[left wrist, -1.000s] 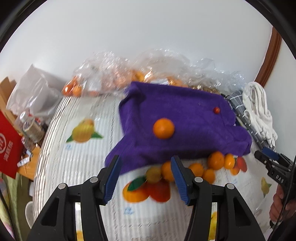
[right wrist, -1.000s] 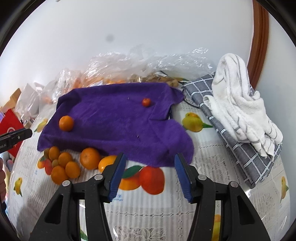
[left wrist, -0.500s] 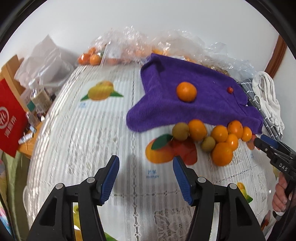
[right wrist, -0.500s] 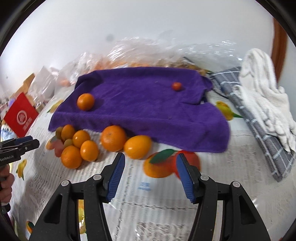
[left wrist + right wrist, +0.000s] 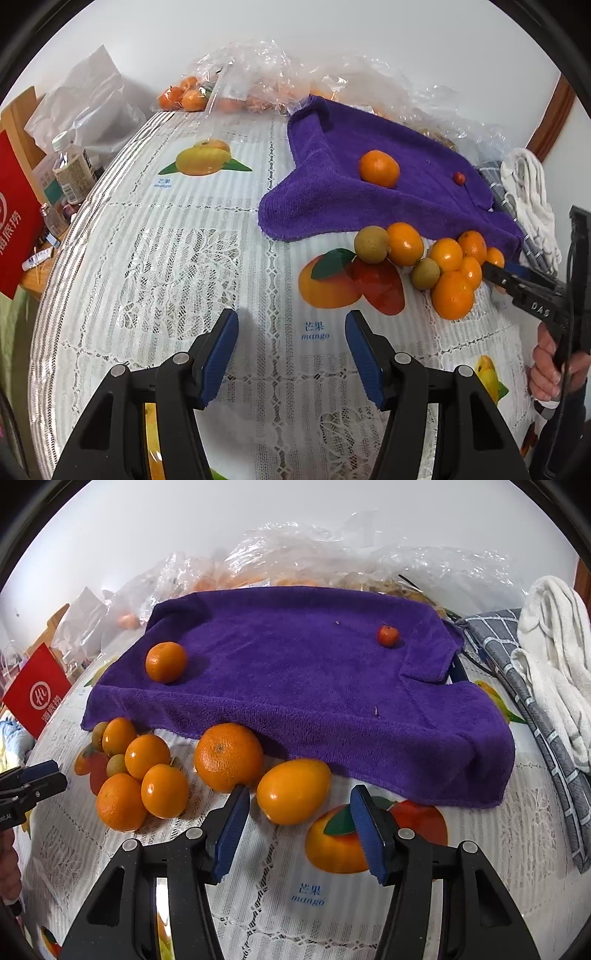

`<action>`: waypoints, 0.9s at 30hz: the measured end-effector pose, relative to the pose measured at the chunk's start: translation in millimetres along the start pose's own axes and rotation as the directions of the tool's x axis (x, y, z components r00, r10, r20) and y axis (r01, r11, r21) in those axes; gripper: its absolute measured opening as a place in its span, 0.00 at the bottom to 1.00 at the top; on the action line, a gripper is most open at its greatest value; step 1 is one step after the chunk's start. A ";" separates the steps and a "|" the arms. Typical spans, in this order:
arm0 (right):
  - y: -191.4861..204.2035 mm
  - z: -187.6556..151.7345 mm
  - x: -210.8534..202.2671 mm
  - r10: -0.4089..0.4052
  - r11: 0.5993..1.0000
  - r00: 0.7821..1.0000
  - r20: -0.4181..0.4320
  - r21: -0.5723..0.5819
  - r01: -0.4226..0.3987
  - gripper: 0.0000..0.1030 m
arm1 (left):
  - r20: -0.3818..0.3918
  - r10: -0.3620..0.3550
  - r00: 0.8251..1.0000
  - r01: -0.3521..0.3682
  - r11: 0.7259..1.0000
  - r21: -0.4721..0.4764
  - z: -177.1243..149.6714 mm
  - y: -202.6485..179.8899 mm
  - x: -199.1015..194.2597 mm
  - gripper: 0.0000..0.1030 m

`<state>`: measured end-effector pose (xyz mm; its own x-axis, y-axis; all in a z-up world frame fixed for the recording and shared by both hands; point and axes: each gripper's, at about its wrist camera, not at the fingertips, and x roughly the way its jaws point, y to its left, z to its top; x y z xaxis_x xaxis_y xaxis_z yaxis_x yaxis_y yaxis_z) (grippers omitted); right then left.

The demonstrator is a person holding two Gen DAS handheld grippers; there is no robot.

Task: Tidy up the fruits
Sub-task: 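Withdraw both tools and move toward the remaining fruit row, then grasp a yellow-orange mango-shaped fruit with the right tool while the left grasps a small yellow fruit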

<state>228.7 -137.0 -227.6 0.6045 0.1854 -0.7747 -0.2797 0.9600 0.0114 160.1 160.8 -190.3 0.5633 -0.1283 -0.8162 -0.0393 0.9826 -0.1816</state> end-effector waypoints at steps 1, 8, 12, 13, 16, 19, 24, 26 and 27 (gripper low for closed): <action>0.1 -0.7 0.2 0.001 1.000 1.000 0.001 -0.007 -0.001 0.52 | 0.005 -0.008 1.000 0.008 1.000 -0.006 -0.5 1.6 -0.6 0.56; -1.8 -1.0 -0.9 0.002 1.000 1.000 0.008 -0.011 -0.002 0.37 | 0.025 -0.062 0.998 0.062 0.998 0.007 6.1 -7.7 -0.2 0.55; -6.7 -6.4 -10.2 -0.014 1.000 1.000 0.015 -0.010 0.014 0.37 | 0.034 -0.049 0.998 0.046 0.997 0.068 18.3 -27.8 7.0 0.53; -7.5 -8.0 -12.5 -0.019 1.000 1.000 0.018 -0.009 0.019 0.37 | 0.034 -0.036 0.999 0.032 0.995 0.090 21.6 -33.8 10.1 0.51; -14.3 -14.0 -18.6 -0.046 0.999 0.999 0.027 0.001 0.046 0.37 | 0.027 -0.039 0.999 0.035 0.991 0.127 26.6 -44.0 18.8 0.48; -24.2 -18.4 -19.9 -0.059 0.998 0.998 0.035 0.039 0.058 0.37 | 0.022 -0.034 0.999 0.030 0.987 0.156 30.2 -50.2 26.4 0.45; -33.0 -25.5 -19.6 -0.071 0.994 0.996 0.053 0.089 0.066 0.37 | 0.036 -0.050 0.998 0.043 0.983 0.177 37.2 -55.2 34.1 0.45; -34.0 -25.7 -22.7 -0.077 0.993 0.995 0.071 0.094 0.071 0.37 | 0.044 -0.051 0.998 0.043 0.983 0.179 37.8 -54.9 36.0 0.43; -34.7 -25.9 -23.1 -0.079 0.993 0.994 0.074 0.098 0.071 0.37 | 0.049 -0.057 0.997 0.047 0.982 0.181 37.4 -54.5 36.8 0.42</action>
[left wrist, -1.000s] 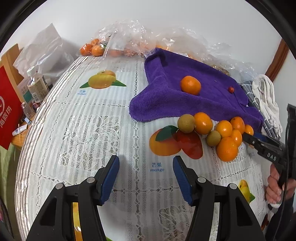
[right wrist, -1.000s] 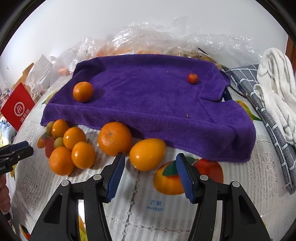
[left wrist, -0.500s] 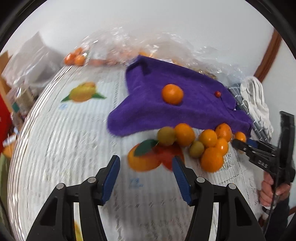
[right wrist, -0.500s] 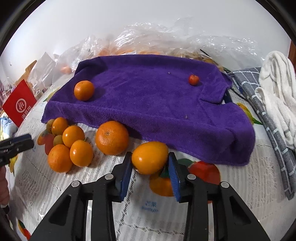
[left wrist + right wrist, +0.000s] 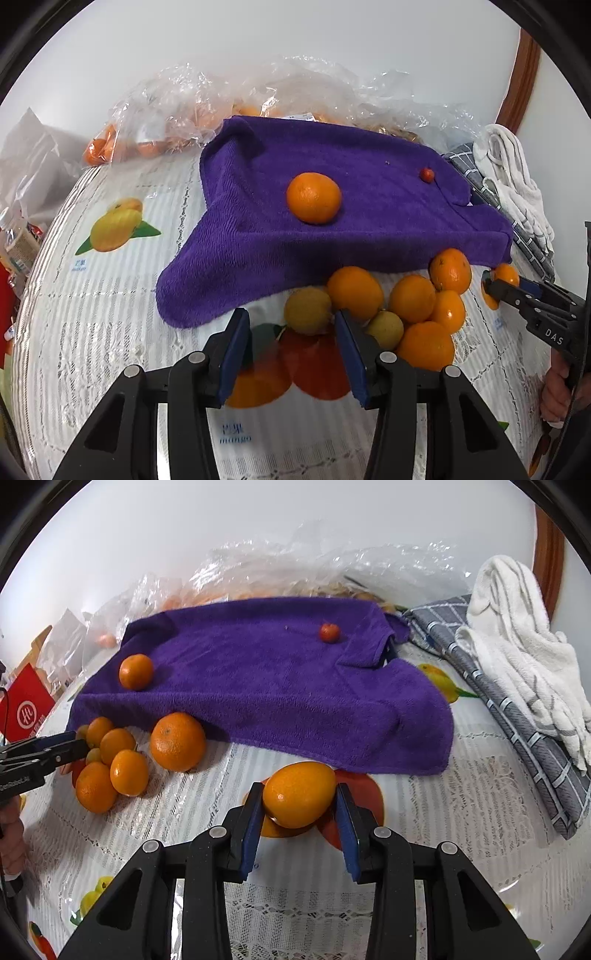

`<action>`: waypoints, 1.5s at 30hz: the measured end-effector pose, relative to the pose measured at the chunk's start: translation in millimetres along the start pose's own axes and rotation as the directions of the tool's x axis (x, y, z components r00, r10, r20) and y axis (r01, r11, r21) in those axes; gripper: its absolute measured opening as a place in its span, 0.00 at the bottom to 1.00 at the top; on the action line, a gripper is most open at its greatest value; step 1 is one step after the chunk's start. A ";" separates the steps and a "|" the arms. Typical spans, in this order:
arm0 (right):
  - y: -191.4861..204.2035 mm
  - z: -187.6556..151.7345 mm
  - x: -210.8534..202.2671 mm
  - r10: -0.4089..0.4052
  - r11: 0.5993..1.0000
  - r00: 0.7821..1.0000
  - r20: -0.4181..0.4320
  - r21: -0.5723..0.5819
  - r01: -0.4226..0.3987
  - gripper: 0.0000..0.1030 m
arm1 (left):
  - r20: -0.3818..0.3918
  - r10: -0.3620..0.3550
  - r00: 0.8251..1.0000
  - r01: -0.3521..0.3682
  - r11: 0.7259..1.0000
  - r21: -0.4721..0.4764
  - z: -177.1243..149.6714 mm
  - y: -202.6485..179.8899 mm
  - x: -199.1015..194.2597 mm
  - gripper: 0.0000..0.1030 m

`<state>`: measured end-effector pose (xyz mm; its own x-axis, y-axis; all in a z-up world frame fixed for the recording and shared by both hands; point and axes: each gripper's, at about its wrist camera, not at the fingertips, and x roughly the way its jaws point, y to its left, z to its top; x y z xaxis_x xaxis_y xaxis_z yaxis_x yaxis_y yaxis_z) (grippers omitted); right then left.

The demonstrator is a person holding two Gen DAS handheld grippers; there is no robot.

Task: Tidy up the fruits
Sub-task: 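Grasp a yellow-orange mango-shaped fruit with the right tool while the left grasps a small yellow fruit, then carry both held fruits over the purple towel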

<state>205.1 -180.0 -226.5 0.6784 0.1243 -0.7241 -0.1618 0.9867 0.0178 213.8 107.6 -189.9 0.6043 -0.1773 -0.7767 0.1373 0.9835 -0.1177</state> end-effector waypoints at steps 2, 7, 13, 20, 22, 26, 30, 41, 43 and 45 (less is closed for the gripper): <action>-1.0 0.1 0.2 0.001 1.000 1.000 0.001 0.007 -0.001 0.37 | 0.013 -0.007 1.000 0.007 1.000 0.003 -1.5 0.9 0.0 0.37; -6.5 -1.1 -2.4 0.017 0.999 1.000 0.022 0.040 -0.018 0.37 | 0.023 -0.018 1.000 0.018 1.000 0.003 -1.1 -1.2 1.7 0.26; -13.9 -2.2 -3.9 0.046 0.995 0.998 0.043 0.085 -0.050 0.37 | 0.035 -0.001 0.999 0.002 1.000 -0.012 -0.5 -0.6 1.8 0.25; -13.7 -2.6 -5.6 0.068 0.993 0.996 0.059 0.090 -0.074 0.37 | 0.068 0.010 0.998 -0.011 1.000 0.003 -0.7 -6.0 -3.4 0.25; -14.2 -3.0 -6.1 0.070 0.993 0.996 0.062 0.093 -0.075 0.37 | 0.078 0.002 0.997 -0.003 1.000 0.002 0.1 -6.9 -6.0 0.25; -14.1 -3.3 -6.8 0.064 0.993 0.996 0.064 0.094 -0.070 0.37 | 0.118 -0.012 0.993 0.014 1.000 -0.011 1.9 -4.8 -14.8 0.25; -14.2 -3.7 -7.8 0.060 0.993 0.996 0.068 0.095 -0.066 0.37 | 0.153 -0.016 0.988 0.020 0.999 -0.025 3.5 -1.5 -21.9 0.25; -18.0 -4.1 -10.3 0.063 0.992 0.995 0.083 0.106 -0.071 0.37 | 0.208 -0.008 0.978 0.020 0.998 -0.054 4.8 4.7 -31.0 0.25; -18.0 -4.3 -10.9 0.063 0.992 0.994 0.086 0.106 -0.072 0.37 | 0.216 -0.006 0.976 0.019 0.998 -0.059 5.0 5.3 -32.4 0.25; -17.9 -4.5 -11.1 0.064 0.992 0.994 0.088 0.106 -0.073 0.37 | 0.223 -0.002 0.975 0.016 0.998 -0.061 5.3 5.1 -33.3 0.25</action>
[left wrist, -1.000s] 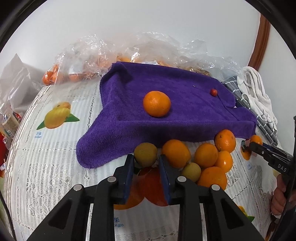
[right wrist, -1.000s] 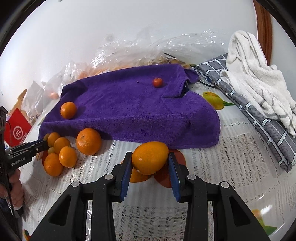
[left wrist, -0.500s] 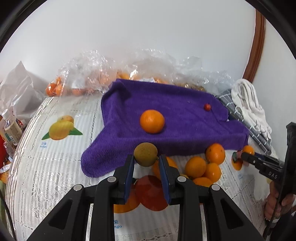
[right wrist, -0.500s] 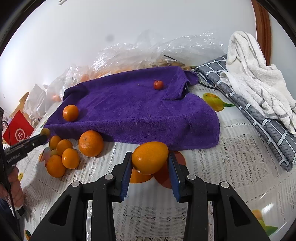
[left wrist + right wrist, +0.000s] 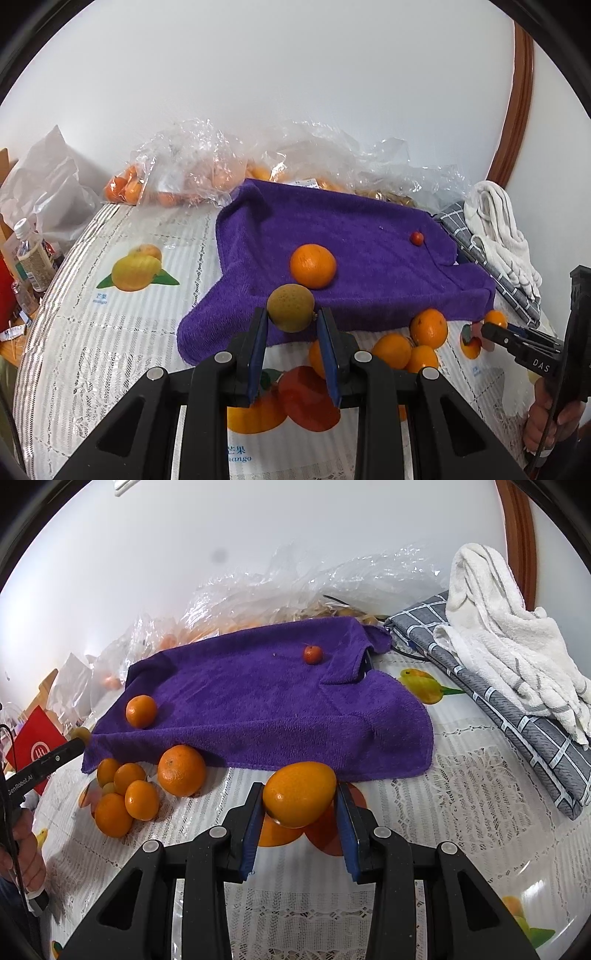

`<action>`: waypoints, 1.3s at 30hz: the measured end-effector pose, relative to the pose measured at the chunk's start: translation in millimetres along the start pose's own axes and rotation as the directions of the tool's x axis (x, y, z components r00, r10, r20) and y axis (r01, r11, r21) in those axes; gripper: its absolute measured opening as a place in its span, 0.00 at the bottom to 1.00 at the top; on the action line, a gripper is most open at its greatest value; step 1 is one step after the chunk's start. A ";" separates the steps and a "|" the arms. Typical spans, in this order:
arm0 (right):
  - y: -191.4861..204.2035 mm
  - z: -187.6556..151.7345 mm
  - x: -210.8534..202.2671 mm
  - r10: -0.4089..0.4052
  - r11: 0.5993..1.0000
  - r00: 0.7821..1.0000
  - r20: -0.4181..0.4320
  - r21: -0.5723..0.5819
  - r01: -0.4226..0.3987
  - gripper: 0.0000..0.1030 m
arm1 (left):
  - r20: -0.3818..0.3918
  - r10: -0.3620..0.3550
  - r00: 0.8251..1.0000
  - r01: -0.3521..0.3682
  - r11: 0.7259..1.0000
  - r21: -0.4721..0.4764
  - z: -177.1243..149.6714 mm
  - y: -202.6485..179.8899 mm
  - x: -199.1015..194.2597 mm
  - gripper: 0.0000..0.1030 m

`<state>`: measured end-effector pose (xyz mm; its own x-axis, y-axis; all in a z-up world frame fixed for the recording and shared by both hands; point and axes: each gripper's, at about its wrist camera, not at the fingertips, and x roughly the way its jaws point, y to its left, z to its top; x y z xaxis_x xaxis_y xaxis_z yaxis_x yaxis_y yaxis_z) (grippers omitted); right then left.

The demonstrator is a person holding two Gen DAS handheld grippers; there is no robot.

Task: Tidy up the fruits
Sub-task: 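Carry both held fruits over the purple towel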

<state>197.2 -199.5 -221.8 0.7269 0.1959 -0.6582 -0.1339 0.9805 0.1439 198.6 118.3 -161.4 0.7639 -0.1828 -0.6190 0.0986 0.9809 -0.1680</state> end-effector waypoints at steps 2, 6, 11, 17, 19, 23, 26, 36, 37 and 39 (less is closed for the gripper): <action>0.4 0.3 -0.9 0.001 1.000 1.000 0.002 0.001 -0.001 0.37 | 0.003 0.000 1.000 0.000 1.000 -0.002 0.3 0.2 -0.4 0.25; 0.8 0.3 -1.6 0.001 1.000 1.000 0.005 0.002 -0.001 0.37 | 0.001 0.003 1.000 -0.003 1.000 -0.004 -0.4 0.7 0.0 0.25; 0.7 -0.2 -1.6 0.002 1.000 1.000 0.004 0.002 -0.002 0.37 | 0.003 0.004 1.000 -0.004 1.000 -0.006 0.5 0.4 0.5 0.25; -0.3 0.8 -3.1 0.002 1.000 1.000 0.010 0.005 -0.002 0.37 | 0.013 0.005 1.000 -0.005 1.000 -0.021 1.2 4.1 -0.5 0.25; -1.2 1.2 -3.4 0.003 1.000 1.000 0.010 0.008 -0.003 0.37 | 0.018 0.002 1.000 -0.001 0.999 -0.032 1.4 6.7 -1.0 0.25; -0.8 1.1 -3.9 0.000 1.000 1.000 0.010 0.001 0.000 0.37 | 0.032 0.006 0.999 -0.004 0.999 -0.044 1.9 10.4 -2.8 0.25; 0.8 2.5 -4.6 -0.002 1.000 1.000 0.008 -0.007 0.002 0.37 | 0.035 0.015 0.999 -0.013 0.999 -0.051 1.6 12.3 -3.3 0.25; 9.4 28.4 -23.1 0.009 0.999 0.999 0.033 -0.035 -0.008 0.37 | 0.023 0.005 1.000 -0.003 0.995 -0.101 8.2 18.1 -20.4 0.25; 10.7 31.9 -24.3 0.009 0.999 0.999 0.036 -0.038 -0.008 0.37 | 0.022 0.012 1.000 -0.010 0.995 -0.099 10.7 16.6 -21.9 0.25; 13.6 42.4 -25.9 0.012 0.999 0.999 0.043 -0.049 -0.010 0.37 | 0.007 0.042 0.999 -0.041 0.996 -0.079 19.3 10.2 -23.2 0.25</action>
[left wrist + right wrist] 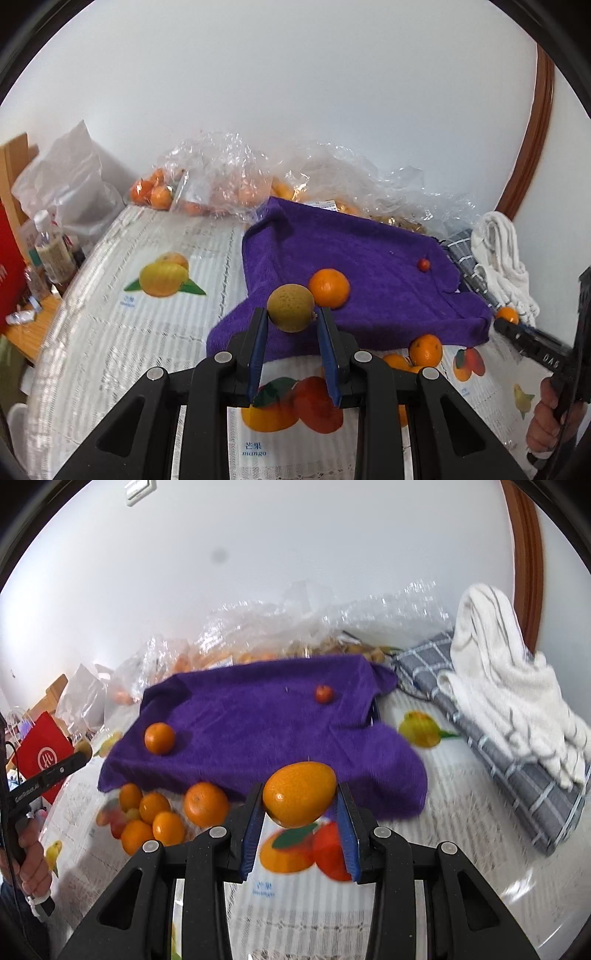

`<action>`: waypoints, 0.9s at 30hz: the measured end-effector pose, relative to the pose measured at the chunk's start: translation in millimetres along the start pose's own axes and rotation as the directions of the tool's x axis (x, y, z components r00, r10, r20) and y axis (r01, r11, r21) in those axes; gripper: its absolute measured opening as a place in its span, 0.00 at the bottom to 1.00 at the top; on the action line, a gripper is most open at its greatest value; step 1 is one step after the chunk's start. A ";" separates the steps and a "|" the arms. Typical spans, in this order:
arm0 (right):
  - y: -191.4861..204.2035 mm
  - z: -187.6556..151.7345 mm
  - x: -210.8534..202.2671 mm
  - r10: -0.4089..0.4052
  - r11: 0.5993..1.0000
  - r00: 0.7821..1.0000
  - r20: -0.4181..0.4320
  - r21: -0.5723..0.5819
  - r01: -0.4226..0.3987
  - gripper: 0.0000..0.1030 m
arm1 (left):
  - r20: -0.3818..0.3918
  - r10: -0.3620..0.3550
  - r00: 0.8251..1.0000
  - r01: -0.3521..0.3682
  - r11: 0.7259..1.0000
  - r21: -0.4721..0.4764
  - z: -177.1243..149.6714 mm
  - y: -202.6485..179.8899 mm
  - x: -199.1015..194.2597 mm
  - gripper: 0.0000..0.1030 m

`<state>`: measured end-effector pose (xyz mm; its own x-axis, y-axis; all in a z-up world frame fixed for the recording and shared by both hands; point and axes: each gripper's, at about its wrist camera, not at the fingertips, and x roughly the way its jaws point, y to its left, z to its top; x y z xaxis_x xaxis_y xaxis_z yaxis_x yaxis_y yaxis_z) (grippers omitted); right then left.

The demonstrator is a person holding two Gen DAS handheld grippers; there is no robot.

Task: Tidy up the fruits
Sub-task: 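Carry both held fruits over the purple towel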

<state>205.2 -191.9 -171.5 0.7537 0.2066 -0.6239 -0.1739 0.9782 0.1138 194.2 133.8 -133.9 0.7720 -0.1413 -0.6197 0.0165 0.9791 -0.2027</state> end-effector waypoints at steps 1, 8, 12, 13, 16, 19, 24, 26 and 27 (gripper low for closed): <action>0.6 3.5 0.0 0.001 1.000 1.000 0.003 -0.005 -0.001 0.37 | -0.004 0.010 1.000 -0.009 1.000 0.007 4.7 -3.5 -0.2 0.25; -0.8 38.9 10.8 0.007 1.000 1.000 0.017 -0.022 -0.007 0.37 | -0.020 0.041 0.999 -0.041 0.999 0.014 46.1 -27.2 10.4 0.25; -5.9 56.6 25.1 0.007 1.000 1.000 0.016 -0.012 -0.006 0.37 | -0.037 0.052 0.998 -0.052 0.999 0.004 63.2 -34.0 26.3 0.25; -6.8 59.4 29.5 0.004 1.000 1.000 0.014 -0.011 -0.004 0.37 | -0.034 0.057 0.998 -0.057 0.998 0.006 67.1 -35.4 31.3 0.25; -8.6 65.9 46.4 0.001 1.000 1.000 -0.005 -0.008 -0.001 0.37 | -0.048 0.083 0.995 -0.083 0.997 0.004 76.2 -37.9 49.5 0.25; -8.9 66.2 64.7 -0.008 1.000 1.000 -0.020 -0.019 0.007 0.37 | -0.054 0.070 0.996 -0.070 0.997 -0.015 83.1 -37.2 65.1 0.25; -12.6 63.8 94.0 -0.009 1.000 0.998 -0.060 -0.001 0.009 0.37 | -0.083 0.113 0.990 -0.113 0.994 0.012 87.4 -34.5 94.5 0.25; -12.1 62.3 101.3 -0.023 1.000 0.997 -0.073 -0.014 0.022 0.37 | -0.100 0.102 0.990 -0.101 0.995 0.014 85.2 -33.0 106.0 0.25; -11.2 61.1 105.0 -0.035 0.999 0.996 -0.079 -0.029 0.033 0.37 | -0.106 0.100 0.989 -0.098 0.995 0.021 83.9 -33.5 110.4 0.25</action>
<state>325.0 -179.8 -191.1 0.7067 0.1698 -0.6868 -0.1672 0.9834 0.0711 332.2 97.7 -131.9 0.6982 -0.0578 -0.7136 -0.0456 0.9911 -0.1249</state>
